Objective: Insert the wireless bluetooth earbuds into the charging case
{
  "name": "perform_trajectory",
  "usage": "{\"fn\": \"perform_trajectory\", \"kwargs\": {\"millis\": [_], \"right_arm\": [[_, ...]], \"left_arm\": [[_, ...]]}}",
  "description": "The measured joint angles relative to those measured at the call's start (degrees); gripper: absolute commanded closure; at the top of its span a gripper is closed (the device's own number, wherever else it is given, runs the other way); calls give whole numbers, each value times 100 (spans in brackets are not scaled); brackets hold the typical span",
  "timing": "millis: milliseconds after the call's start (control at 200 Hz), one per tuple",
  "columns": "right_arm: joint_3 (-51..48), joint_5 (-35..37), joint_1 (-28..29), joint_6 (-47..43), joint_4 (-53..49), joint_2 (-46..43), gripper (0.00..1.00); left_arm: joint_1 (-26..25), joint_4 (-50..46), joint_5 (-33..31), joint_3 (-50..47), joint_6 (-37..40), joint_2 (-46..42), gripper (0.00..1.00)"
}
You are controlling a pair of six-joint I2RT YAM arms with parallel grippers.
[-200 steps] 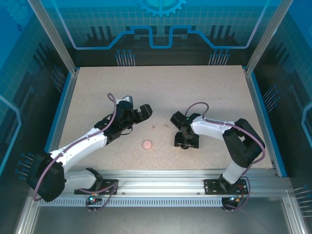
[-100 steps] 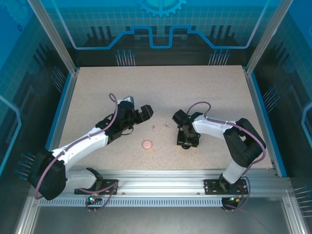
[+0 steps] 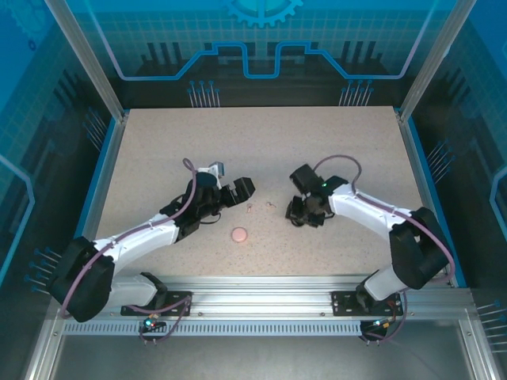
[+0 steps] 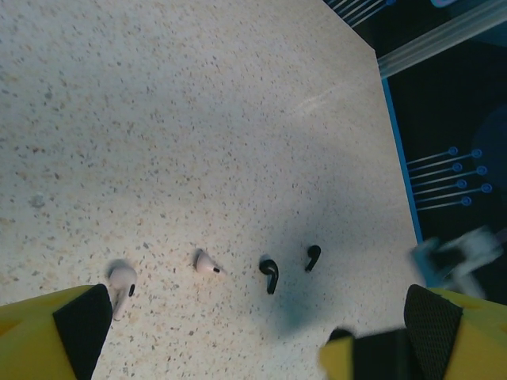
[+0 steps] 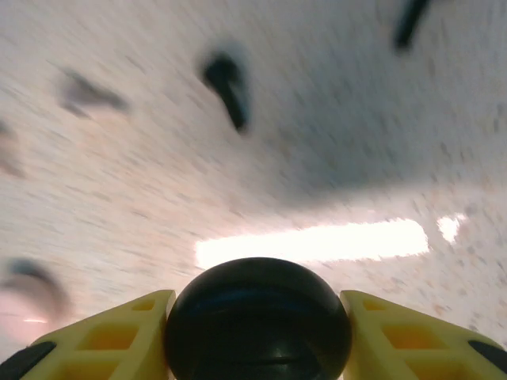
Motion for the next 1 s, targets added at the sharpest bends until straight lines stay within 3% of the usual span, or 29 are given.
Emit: {"fn": "perform_trajectory", "kwargs": {"millis": [220,350,650,1000], "right_arm": [[1408,-560,-726,831,507,400,60],[1945,-922,-804,1397,835,994,60],[2090,-1360,-754,2332,1099,1405,59],[1930,-1410,-667,2586,1248,1193,59]], "left_arm": [[-87,1386,348,-446,-140,284,3],[-293,2035,476,-424,-116,695,15],[-490,3012,509,15,-129,1825,43],[-490,3451,442,804,-138,2535,53]]}}
